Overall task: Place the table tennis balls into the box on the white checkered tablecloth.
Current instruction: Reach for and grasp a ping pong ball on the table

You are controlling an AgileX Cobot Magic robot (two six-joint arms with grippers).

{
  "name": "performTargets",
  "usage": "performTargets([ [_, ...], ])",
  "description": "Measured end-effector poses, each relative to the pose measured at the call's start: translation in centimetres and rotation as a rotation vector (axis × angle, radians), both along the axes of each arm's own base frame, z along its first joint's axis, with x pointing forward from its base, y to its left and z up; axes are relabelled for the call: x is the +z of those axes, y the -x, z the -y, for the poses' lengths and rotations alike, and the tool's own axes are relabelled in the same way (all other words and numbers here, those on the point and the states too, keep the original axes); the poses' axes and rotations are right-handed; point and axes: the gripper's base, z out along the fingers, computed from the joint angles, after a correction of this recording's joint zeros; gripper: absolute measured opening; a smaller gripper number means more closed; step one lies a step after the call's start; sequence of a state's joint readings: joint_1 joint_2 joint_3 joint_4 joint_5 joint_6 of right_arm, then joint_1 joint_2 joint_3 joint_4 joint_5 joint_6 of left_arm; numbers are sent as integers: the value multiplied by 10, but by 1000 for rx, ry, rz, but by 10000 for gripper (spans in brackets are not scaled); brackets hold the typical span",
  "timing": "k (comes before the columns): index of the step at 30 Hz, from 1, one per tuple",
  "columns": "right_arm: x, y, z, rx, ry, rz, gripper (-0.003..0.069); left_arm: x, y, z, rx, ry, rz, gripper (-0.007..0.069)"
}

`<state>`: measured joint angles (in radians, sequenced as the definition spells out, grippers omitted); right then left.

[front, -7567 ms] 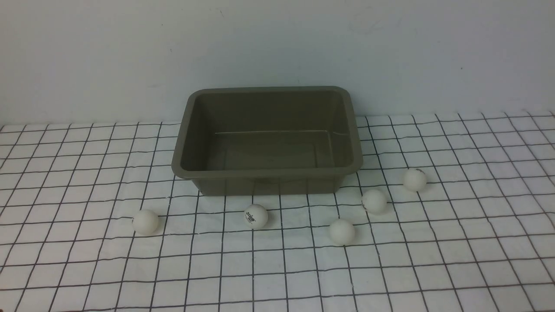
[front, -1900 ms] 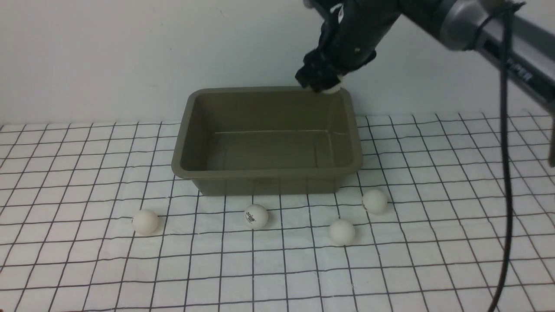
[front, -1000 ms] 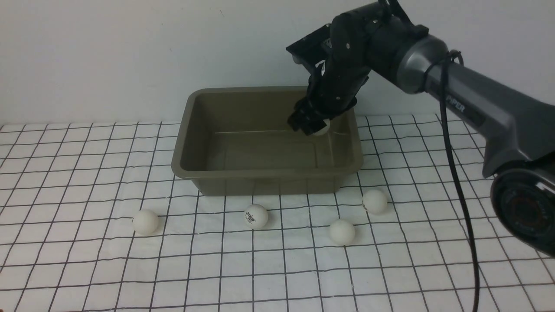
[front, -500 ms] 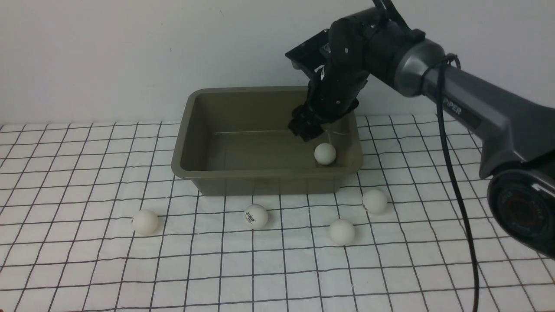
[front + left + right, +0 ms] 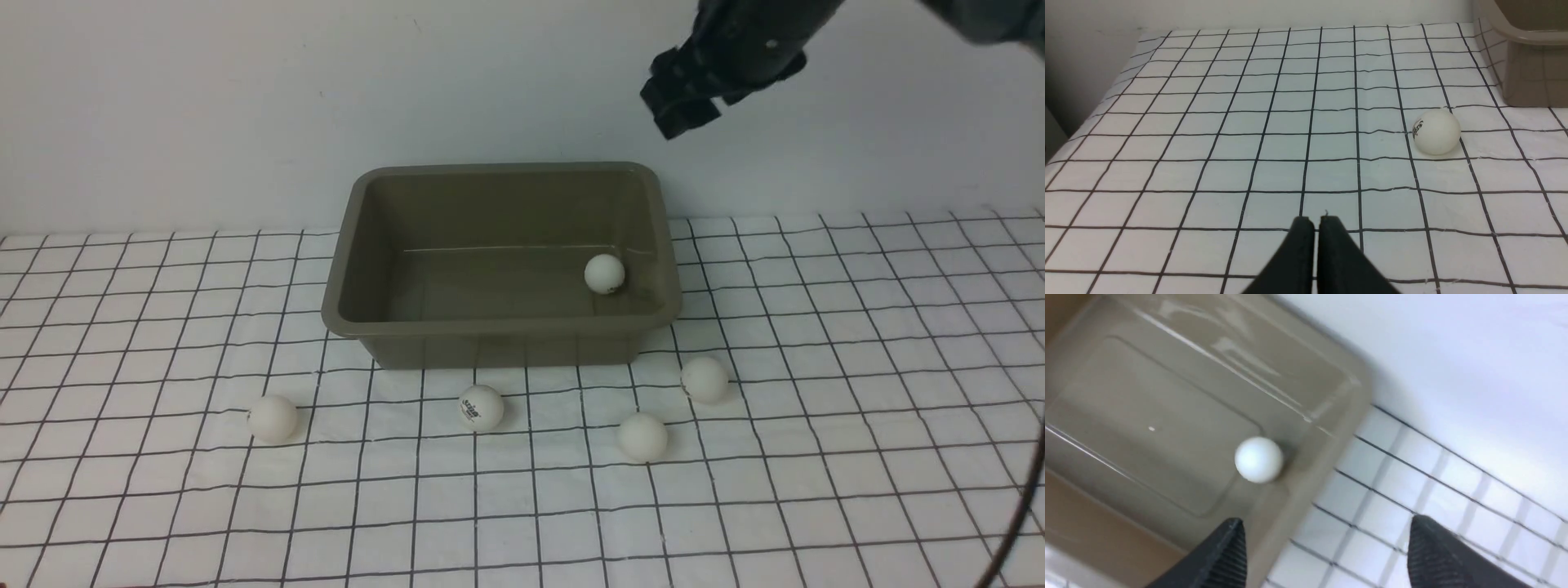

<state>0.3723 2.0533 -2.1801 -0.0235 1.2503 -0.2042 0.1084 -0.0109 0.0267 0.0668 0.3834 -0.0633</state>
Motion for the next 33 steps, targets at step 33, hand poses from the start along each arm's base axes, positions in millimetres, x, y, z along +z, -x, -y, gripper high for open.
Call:
performTargets([
  [33,-126,50,17,8,13,-281,480,0,0,0,0,0,0,-1],
])
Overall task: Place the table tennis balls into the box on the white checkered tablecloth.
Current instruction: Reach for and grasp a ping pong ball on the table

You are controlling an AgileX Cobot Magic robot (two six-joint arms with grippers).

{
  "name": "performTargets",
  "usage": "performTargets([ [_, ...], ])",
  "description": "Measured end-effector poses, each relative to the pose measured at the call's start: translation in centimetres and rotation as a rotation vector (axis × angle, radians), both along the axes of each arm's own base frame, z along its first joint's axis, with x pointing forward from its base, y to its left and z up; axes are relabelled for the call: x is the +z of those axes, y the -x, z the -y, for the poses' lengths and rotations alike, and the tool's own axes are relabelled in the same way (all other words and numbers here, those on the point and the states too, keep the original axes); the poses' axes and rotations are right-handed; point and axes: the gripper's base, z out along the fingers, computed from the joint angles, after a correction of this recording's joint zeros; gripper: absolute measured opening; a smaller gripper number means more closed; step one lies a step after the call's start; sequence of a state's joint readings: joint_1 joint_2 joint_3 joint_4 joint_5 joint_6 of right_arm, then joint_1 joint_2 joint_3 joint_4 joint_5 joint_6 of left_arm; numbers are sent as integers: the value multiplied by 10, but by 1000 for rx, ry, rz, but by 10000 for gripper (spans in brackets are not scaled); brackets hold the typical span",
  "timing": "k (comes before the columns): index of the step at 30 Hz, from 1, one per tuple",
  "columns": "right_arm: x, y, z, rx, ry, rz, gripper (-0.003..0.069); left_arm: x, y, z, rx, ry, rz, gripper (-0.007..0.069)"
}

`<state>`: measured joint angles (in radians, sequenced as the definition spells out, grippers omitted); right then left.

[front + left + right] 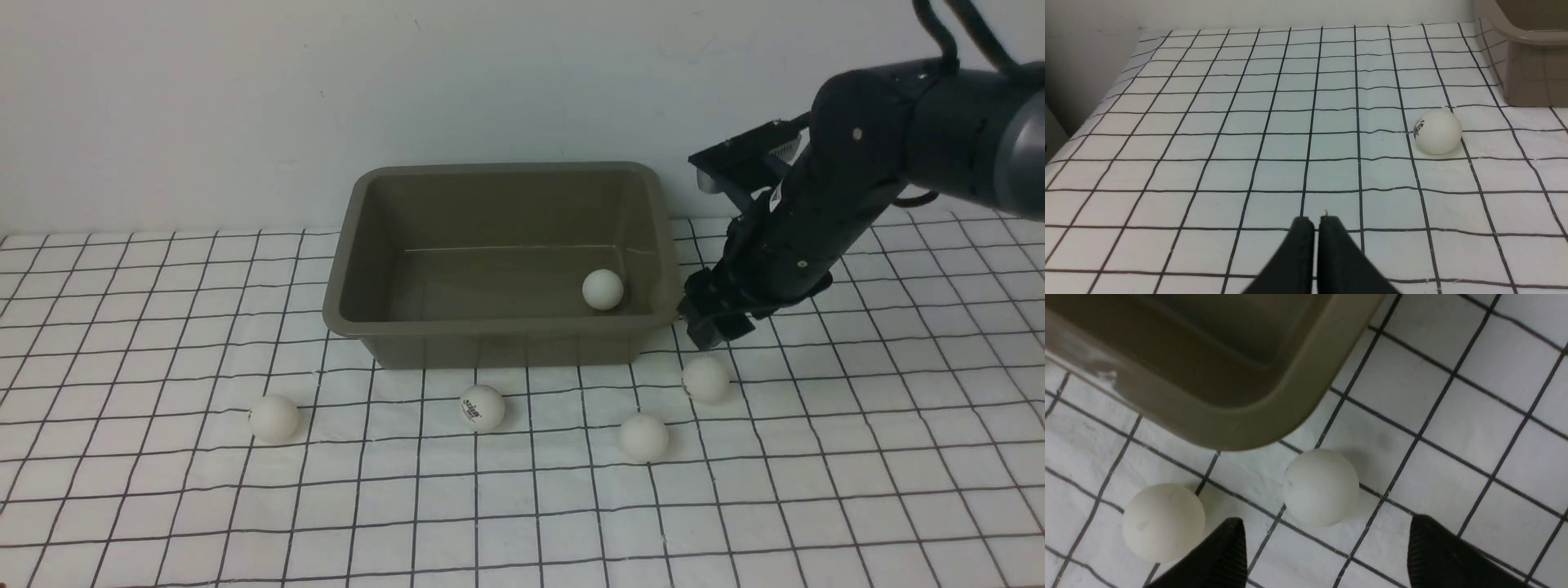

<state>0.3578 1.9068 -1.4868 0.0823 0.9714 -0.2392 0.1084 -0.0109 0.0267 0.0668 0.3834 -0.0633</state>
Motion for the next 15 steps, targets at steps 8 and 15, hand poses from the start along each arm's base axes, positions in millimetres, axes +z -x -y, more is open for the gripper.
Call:
performTargets([
  [8,-35,-8,-3,12,29,-64,480,0,0,0,0,0,0,-1],
  [15,-48,-13,-5,36,33,-66,480,0,0,0,0,0,0,-1],
])
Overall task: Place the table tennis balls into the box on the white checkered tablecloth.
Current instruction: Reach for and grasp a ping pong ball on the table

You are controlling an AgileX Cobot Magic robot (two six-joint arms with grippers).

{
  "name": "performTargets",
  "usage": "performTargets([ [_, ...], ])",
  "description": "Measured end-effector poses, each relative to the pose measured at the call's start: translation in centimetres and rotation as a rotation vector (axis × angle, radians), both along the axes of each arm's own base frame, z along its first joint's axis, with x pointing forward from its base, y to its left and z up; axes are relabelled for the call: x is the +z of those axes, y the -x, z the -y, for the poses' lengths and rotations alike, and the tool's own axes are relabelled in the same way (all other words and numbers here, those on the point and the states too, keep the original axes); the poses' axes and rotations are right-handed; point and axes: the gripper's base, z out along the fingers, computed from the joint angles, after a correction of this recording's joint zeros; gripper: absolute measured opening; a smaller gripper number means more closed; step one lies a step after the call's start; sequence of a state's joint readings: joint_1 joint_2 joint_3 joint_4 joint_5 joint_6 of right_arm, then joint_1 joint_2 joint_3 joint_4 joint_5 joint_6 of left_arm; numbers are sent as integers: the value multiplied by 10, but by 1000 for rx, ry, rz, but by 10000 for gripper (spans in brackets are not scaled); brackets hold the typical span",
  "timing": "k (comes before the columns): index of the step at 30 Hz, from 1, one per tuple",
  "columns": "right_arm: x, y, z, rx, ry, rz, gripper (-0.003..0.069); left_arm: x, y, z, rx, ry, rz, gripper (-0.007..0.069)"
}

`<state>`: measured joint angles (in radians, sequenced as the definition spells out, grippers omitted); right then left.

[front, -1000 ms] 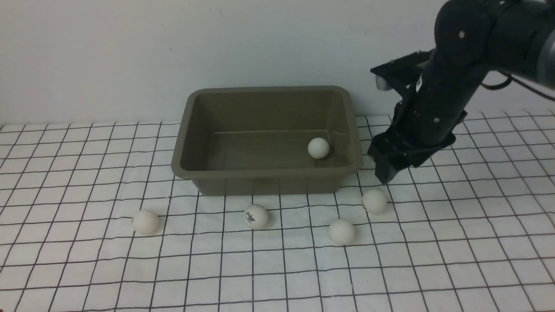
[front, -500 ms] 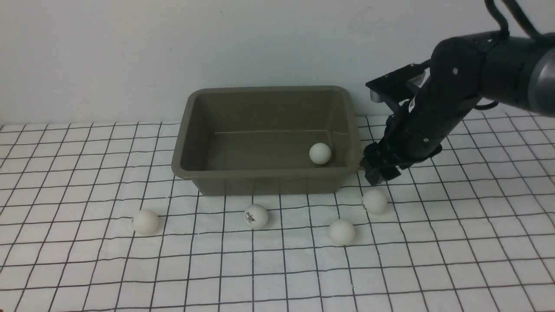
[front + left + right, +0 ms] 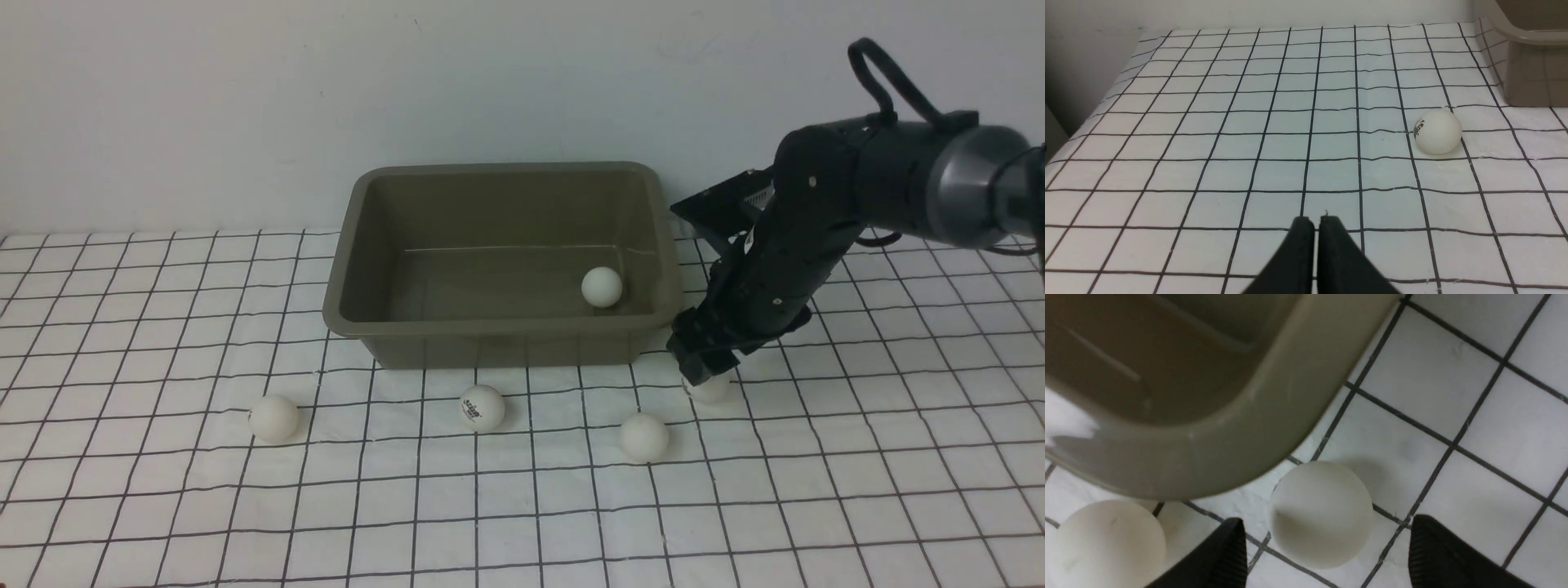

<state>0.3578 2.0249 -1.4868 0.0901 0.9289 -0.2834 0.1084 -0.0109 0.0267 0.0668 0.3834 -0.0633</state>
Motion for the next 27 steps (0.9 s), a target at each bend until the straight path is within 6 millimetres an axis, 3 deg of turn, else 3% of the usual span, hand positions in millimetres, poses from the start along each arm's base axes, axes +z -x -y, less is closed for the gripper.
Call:
performTargets([
  [11,-23,-4,-4,25,-13,-34,472,0,0,0,0,0,0,-1],
  [13,-25,-4,-5,24,-12,-36,442,0,0,0,0,0,0,-1],
  [15,-26,-5,-4,8,-13,-38,359,0,0,0,0,0,0,-1],
  [19,-26,-5,-4,6,-8,-38,359,0,0,0,0,0,0,-1],
  [27,-22,-2,16,-39,200,-57,359,0,0,0,0,0,0,-1],
])
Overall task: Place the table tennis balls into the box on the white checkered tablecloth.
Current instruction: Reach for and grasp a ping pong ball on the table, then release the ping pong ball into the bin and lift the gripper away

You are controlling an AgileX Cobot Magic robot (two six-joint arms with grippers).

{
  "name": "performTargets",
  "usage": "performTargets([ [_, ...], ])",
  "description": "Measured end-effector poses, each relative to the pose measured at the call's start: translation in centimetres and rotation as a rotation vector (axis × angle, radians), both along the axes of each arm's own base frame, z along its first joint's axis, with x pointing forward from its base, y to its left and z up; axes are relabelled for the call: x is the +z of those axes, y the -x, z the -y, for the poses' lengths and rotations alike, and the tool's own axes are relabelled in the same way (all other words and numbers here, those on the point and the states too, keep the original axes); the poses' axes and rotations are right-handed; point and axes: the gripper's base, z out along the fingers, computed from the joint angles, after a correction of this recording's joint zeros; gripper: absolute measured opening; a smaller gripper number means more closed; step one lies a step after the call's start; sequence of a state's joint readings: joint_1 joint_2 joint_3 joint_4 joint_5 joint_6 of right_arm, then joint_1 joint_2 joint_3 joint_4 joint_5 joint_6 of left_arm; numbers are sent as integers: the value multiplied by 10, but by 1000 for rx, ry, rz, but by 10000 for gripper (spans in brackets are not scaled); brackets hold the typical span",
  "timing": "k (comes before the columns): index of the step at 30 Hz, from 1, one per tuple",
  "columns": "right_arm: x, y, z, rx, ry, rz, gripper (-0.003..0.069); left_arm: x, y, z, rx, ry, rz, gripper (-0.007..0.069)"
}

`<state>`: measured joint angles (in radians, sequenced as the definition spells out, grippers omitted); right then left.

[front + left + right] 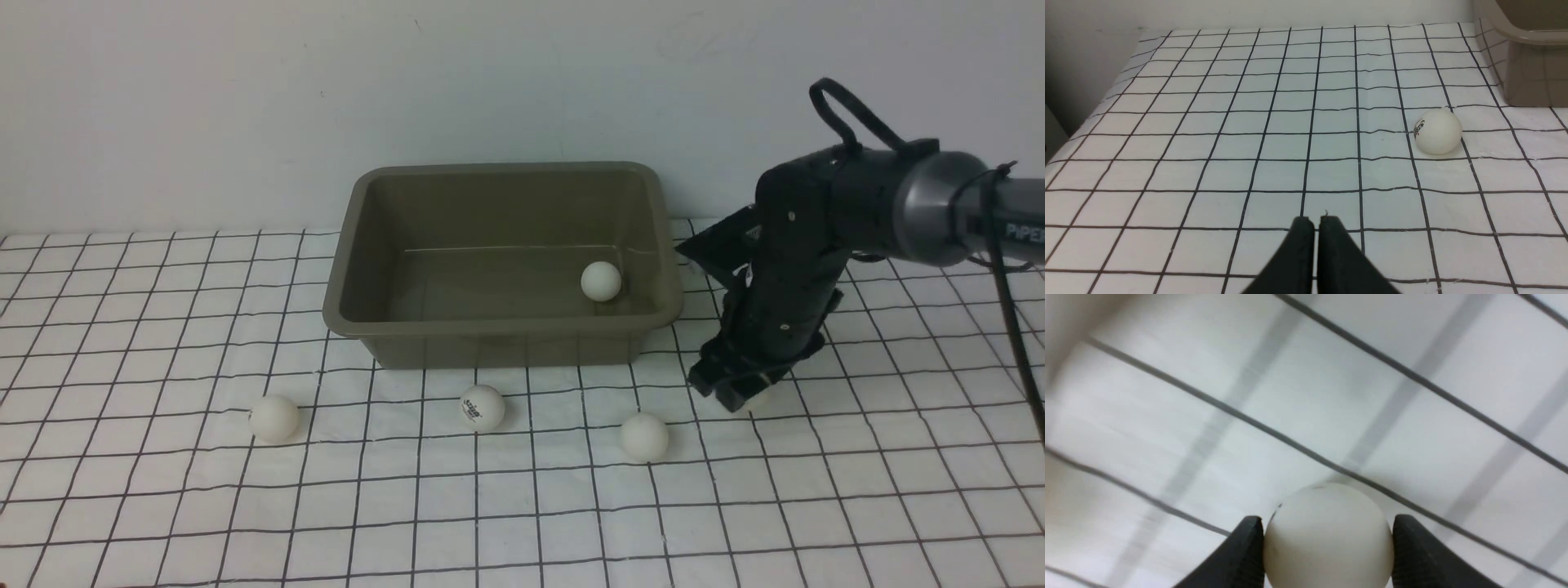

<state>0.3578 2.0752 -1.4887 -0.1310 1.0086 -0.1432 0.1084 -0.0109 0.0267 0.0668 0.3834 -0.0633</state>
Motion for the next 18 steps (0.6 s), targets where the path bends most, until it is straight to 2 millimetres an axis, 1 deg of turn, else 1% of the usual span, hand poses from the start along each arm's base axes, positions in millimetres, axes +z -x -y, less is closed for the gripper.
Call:
performTargets([
  [2,7,-2,9,-41,79,24,359,0,0,0,0,0,0,-1],
  [4,18,-6,13,-66,112,66,359,0,0,0,0,0,0,-1],
  [6,40,-15,14,-94,120,151,359,0,0,0,0,0,0,-1],
  [7,50,-19,13,-98,107,184,359,0,0,0,0,0,0,-1],
  [8,64,-24,10,-103,78,233,359,0,0,0,0,0,0,-1],
  [9,71,-26,7,-101,58,259,359,0,0,0,0,0,0,-1],
  [10,73,-27,7,-102,52,265,359,0,0,0,0,0,0,-1],
  [11,85,-31,-1,-79,1,306,359,0,0,0,0,0,0,-1],
  [12,89,-33,-4,-74,-22,322,359,0,0,0,0,0,0,-1],
  [15,101,-33,-22,-15,-126,354,359,0,0,0,0,0,0,-1],
  [18,106,-31,-38,46,-192,369,359,0,0,0,0,0,0,-1],
])
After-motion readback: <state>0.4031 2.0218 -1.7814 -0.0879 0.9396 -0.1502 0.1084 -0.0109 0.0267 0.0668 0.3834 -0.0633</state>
